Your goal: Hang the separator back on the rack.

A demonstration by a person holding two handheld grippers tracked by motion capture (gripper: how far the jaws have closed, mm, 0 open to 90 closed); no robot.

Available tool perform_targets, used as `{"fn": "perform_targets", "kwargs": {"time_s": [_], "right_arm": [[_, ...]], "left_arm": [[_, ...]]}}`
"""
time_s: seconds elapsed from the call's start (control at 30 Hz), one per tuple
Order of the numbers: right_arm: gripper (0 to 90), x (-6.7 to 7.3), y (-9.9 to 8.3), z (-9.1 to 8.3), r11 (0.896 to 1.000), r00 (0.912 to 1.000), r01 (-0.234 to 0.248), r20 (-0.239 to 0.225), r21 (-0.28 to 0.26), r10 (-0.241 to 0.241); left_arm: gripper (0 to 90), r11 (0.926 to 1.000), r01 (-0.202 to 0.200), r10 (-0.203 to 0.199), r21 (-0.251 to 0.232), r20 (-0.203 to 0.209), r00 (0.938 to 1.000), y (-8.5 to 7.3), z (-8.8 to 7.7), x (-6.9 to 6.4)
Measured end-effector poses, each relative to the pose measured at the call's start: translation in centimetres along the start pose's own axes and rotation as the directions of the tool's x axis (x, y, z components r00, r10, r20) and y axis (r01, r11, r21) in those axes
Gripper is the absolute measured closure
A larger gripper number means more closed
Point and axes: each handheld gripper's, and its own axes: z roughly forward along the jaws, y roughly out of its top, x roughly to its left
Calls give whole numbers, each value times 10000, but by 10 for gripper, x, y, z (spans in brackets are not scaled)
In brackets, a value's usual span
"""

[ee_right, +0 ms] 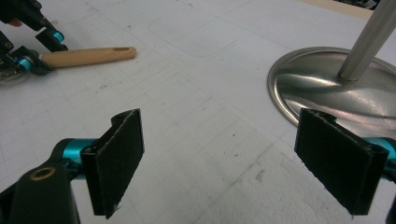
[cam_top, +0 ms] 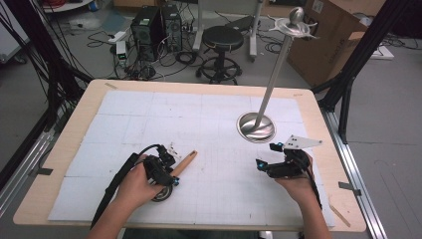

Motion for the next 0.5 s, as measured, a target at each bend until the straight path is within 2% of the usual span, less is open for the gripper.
{"fn": "perform_targets", "kwargs": {"time_s": [0.13,0.2,0.27,0.5], "right_arm": [[146,0,0,2,10000,10000,-4,30,23,4],[146,1,0,2,10000,10000,-16,32,47,16],[146,1,0,1,10000,10000,-17,35,54,17],[146,0,0,2,10000,10000,-14,78,90,13]], "left_arm": [[602,9987,395,-396,315,24,9992,5,1,3],[630,9983,298,-301,507,44,9995,7,0,5],[651,9982,356,-358,490,38,9994,7,0,5],[680,9992,61,-57,398,-95,9999,6,0,3]]}}
